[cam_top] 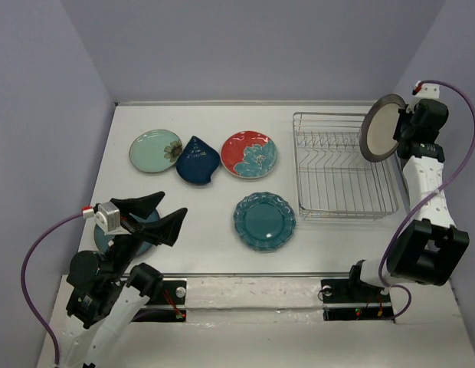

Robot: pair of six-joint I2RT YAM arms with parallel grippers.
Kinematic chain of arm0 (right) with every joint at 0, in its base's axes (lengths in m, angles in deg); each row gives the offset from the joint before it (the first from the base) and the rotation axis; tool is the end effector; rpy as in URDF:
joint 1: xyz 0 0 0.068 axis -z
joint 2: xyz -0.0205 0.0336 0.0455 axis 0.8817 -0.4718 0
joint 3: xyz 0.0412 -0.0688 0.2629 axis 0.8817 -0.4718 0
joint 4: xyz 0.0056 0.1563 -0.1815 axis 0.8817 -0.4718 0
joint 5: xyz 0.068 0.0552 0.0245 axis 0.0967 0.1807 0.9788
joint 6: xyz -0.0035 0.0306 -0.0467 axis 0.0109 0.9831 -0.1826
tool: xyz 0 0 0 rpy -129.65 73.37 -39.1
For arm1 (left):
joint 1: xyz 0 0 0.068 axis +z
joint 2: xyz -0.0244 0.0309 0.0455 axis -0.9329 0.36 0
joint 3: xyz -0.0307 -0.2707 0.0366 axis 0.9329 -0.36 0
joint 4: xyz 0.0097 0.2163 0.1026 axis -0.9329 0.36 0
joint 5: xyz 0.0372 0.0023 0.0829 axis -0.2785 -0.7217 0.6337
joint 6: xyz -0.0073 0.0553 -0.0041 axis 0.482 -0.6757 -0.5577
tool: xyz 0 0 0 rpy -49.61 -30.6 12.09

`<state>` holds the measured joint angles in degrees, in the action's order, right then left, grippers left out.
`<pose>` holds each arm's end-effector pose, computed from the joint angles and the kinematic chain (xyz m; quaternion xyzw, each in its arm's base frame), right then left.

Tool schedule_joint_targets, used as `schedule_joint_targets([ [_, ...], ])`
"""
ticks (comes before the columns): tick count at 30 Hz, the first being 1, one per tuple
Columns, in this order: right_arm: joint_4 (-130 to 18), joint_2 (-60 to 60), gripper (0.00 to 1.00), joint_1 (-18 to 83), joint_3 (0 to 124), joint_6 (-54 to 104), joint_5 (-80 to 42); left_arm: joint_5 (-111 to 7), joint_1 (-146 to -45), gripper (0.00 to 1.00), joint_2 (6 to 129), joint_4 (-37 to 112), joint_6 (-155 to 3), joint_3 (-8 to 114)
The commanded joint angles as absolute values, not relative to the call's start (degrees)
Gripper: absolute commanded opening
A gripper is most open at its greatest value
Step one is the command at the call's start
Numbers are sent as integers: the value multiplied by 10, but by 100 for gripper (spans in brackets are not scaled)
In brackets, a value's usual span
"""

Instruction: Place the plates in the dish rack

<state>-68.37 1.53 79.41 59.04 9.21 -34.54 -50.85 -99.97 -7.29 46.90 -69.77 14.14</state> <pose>0.2888 -0.0967 0.3707 0.0974 0.8106 -0.1852 0.5470 0.0054 -0.0087 0.3347 0.1128 0.5253 -0.3785 0.7537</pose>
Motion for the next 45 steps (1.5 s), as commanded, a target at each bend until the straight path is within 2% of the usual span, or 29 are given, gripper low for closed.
schedule_joint_targets([
  [1, -573, 24, 7, 798, 645, 59, -354, -504, -1003, 99, -107, 449, -702, 143],
  [12, -581, 30, 7, 798, 740, 72, -378, -503, -1003, 99, -101, 448, -703, 145],
  [30, -574, 21, 7, 798, 609, 62, -356, -500, -1003, 99, -95, 448, -702, 145],
  [40, -567, -13, 7, 713, 556, 3, -398, -489, -1008, 99, -64, 447, -680, 145],
  [45, -562, -13, 15, 700, 534, 25, -443, -476, -1022, 99, -27, 460, -675, 153],
])
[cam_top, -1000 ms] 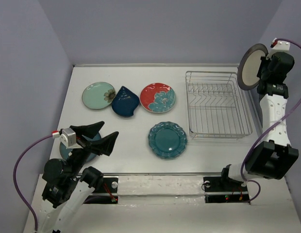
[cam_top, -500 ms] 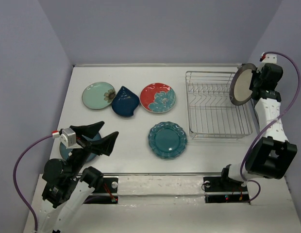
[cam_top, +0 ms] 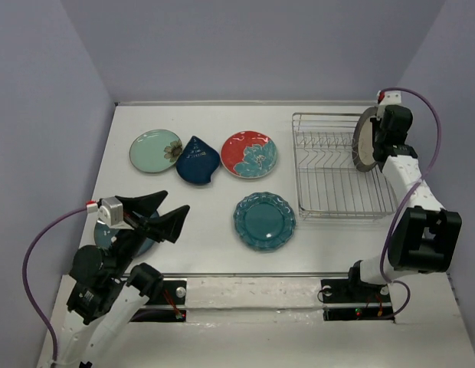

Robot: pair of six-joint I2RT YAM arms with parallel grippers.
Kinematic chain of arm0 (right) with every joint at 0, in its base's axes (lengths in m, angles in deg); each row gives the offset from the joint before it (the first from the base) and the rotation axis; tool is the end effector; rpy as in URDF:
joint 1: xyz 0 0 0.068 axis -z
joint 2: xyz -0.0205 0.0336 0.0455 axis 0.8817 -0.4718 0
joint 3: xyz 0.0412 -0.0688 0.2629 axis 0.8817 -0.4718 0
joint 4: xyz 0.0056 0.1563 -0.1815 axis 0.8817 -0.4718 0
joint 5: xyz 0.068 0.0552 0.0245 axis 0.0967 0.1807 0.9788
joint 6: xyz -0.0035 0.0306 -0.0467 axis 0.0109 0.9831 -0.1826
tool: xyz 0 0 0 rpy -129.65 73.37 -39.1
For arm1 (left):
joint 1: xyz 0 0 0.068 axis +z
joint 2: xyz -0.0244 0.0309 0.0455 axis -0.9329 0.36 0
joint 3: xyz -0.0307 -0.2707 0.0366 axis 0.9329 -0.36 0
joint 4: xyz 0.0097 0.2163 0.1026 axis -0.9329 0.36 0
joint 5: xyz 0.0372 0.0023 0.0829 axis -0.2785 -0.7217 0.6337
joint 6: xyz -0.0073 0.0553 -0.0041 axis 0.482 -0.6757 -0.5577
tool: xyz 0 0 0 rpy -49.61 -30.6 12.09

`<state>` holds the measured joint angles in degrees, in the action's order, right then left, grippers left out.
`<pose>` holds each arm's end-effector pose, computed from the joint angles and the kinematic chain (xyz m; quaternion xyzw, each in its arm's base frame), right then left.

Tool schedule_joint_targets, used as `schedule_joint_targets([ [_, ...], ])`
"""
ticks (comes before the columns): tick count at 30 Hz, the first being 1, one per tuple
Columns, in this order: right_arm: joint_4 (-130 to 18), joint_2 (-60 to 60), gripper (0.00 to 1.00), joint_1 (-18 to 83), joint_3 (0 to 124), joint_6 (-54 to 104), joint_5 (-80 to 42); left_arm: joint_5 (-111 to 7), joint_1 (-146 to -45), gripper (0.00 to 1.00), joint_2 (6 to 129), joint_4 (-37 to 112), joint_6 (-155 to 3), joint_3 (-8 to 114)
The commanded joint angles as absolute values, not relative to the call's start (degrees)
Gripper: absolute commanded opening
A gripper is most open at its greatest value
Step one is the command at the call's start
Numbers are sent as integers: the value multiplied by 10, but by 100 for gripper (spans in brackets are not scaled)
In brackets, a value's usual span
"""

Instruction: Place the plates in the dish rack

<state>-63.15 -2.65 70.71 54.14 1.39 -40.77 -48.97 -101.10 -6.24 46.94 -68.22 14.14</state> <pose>0.3174 -0.0587 0.3305 0.0067 0.8328 -0.2195 0.5082 0.0094 -0.0100 0.3349 0.0978 0.5357 -0.3866 0.7444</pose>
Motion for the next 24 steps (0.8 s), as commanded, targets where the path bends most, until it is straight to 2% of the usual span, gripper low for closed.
schedule_joint_targets([
  [1, -540, -10, 18, 700, 529, 32, -451, -474, -1026, 99, -18, 464, -674, 156],
  [3, -535, -4, 33, 700, 522, 56, -455, -472, -1033, 99, 17, 474, -671, 162],
  [4, -533, 3, 47, 700, 521, 68, -454, -474, -1033, 99, 30, 475, -668, 164],
  [7, -543, 2, 63, 700, 528, 111, -455, -489, -1033, 94, 91, 479, -648, 170],
  [9, -554, 1, 72, 700, 546, 154, -481, -515, -1033, 77, 148, 475, -611, 169],
  [10, -575, 7, 76, 700, 552, 170, -485, -524, -1033, 74, 171, 473, -591, 167],
  [16, -645, 60, 86, 700, 573, 301, -506, -560, -1033, 70, 273, 400, -514, 81],
  [21, -654, 178, 88, 700, 518, 407, -414, -514, -1038, 70, 328, 345, -482, 47],
  [24, -652, 219, 89, 700, 474, 453, -320, -517, -1046, 71, 396, 309, -478, 41],
])
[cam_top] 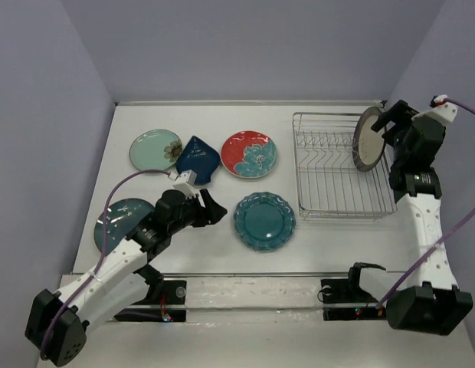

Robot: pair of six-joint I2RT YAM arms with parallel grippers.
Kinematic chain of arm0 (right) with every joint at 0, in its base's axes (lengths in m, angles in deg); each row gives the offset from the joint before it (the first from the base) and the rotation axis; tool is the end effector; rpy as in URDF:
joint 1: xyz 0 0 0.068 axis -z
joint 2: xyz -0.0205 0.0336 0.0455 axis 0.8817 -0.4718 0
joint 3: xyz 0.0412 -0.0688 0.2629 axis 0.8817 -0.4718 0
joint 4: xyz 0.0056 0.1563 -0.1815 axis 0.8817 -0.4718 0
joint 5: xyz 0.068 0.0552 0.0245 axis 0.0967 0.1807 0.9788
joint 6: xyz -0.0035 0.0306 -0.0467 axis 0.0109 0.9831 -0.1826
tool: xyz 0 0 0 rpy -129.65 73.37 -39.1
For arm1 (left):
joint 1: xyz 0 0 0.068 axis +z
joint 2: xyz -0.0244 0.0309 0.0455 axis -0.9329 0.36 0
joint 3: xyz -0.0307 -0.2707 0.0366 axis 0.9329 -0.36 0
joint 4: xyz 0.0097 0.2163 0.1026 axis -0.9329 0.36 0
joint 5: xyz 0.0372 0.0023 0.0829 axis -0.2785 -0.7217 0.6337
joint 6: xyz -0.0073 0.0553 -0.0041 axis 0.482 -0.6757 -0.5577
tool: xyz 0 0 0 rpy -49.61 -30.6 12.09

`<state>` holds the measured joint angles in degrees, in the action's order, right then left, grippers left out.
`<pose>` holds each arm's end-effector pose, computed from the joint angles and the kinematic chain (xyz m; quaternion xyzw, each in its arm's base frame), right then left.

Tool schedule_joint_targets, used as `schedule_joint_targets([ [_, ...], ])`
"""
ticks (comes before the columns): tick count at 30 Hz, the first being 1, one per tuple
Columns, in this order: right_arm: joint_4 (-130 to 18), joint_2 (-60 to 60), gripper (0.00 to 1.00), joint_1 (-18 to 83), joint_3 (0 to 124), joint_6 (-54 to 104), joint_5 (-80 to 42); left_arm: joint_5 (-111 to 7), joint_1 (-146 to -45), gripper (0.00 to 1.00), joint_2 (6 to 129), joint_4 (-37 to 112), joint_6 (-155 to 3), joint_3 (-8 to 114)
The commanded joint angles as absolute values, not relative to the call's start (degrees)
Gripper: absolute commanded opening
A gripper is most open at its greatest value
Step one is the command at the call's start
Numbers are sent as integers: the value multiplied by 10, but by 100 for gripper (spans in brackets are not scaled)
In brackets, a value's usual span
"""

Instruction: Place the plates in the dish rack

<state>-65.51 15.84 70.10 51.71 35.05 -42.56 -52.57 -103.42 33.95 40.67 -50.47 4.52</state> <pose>0.2355 -0.0446 0.3968 0.2486 0.7212 -0.0564 0.6441 0.1259 -0.0937 0.2423 0.0253 0.8147 -0.3874 0.4308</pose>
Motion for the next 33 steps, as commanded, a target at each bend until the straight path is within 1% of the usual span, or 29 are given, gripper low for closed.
schedule_joint_targets([
  [1, -644, 242, 89, 693, 462, 462, -293, -516, -1057, 72, 413, 298, -474, 38],
  [2, -640, 252, 89, 693, 450, 468, -244, -515, -1062, 73, 430, 287, -473, 37],
  [4, -638, 273, 89, 677, 419, 480, -195, -523, -1073, 76, 481, 260, -478, 39],
  [10, -626, 327, 88, 672, 349, 495, -95, -530, -1089, 76, 586, 214, -484, 55],
  [15, -619, 362, 88, 667, 300, 498, -70, -525, -1113, 76, 657, 185, -483, 73],
  [18, -618, 375, 87, 667, 282, 498, -62, -519, -1121, 72, 686, 164, -476, 78],
  [20, -615, 380, 87, 667, 274, 499, -57, -519, -1122, 68, 700, 152, -468, 77],
  [26, -613, 394, 85, 667, 259, 498, -43, -521, -1124, 59, 746, 77, -438, 48],
  [27, -614, 396, 85, 667, 256, 498, -43, -519, -1124, 56, 754, 57, -435, 40],
  [28, -614, 399, 85, 667, 255, 498, -42, -516, -1124, 51, 759, 49, -432, 36],
  [30, -614, 404, 85, 667, 254, 501, -40, -510, -1124, 46, 771, 26, -426, 30],
  [31, -616, 406, 85, 667, 254, 502, -35, -507, -1124, 34, 773, 19, -423, 23],
  [33, -615, 410, 85, 667, 254, 504, -31, -500, -1124, 17, 767, 13, -423, 18],
])
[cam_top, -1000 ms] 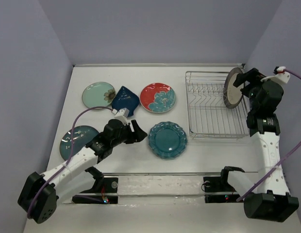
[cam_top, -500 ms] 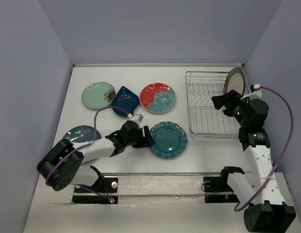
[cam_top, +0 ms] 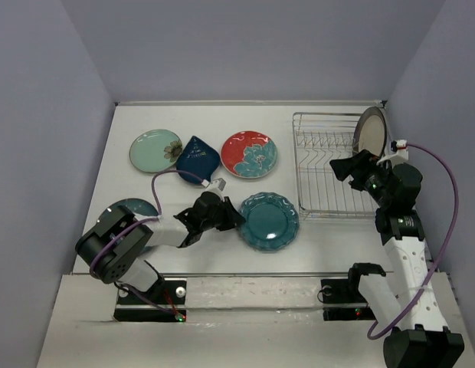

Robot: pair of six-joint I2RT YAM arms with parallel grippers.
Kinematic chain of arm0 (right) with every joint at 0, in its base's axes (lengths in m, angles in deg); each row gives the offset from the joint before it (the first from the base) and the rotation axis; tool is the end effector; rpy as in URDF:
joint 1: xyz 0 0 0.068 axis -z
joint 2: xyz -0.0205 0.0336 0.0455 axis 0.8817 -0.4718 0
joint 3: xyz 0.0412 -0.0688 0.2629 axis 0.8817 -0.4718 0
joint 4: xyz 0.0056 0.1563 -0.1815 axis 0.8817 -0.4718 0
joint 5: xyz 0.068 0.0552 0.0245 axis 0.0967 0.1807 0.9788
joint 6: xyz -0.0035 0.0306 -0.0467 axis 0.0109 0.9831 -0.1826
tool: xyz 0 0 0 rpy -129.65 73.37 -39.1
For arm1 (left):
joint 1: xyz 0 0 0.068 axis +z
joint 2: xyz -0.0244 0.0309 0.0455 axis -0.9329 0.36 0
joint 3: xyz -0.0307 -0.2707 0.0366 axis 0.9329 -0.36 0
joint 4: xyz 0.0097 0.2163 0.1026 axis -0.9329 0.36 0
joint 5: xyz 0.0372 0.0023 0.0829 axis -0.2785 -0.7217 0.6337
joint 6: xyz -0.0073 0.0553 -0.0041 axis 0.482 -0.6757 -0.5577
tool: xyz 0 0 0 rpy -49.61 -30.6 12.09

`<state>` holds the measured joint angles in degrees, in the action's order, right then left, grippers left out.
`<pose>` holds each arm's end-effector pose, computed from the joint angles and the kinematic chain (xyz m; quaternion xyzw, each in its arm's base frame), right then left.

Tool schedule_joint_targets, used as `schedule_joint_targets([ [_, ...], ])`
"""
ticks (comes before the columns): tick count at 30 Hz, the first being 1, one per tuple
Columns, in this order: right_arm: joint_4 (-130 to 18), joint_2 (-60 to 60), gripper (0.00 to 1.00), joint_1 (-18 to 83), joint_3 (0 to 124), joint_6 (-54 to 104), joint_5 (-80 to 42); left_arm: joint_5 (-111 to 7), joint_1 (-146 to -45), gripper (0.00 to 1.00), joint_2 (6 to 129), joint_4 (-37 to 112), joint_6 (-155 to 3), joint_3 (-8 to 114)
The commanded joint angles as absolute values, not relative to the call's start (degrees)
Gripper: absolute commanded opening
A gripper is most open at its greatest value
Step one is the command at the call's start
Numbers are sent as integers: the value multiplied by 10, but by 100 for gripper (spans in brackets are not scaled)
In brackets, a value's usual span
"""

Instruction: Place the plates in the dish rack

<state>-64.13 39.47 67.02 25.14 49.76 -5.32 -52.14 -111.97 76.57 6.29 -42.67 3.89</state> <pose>0.1536 0.0005 0.3177 0.1250 0.7589 0.2828 0.5732 0.1805 -0.1764 0.1598 0.0231 0.8567 -0.3999 0.3249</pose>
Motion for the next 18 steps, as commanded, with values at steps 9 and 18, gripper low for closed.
schedule_joint_targets([
  [9, -612, 408, 84, 647, 274, 500, 56, -448, -1123, 6, 512, 146, -433, 2],
  [18, -609, 330, 86, 458, 308, 462, 108, -389, -1099, 6, 306, 336, -462, 83],
])
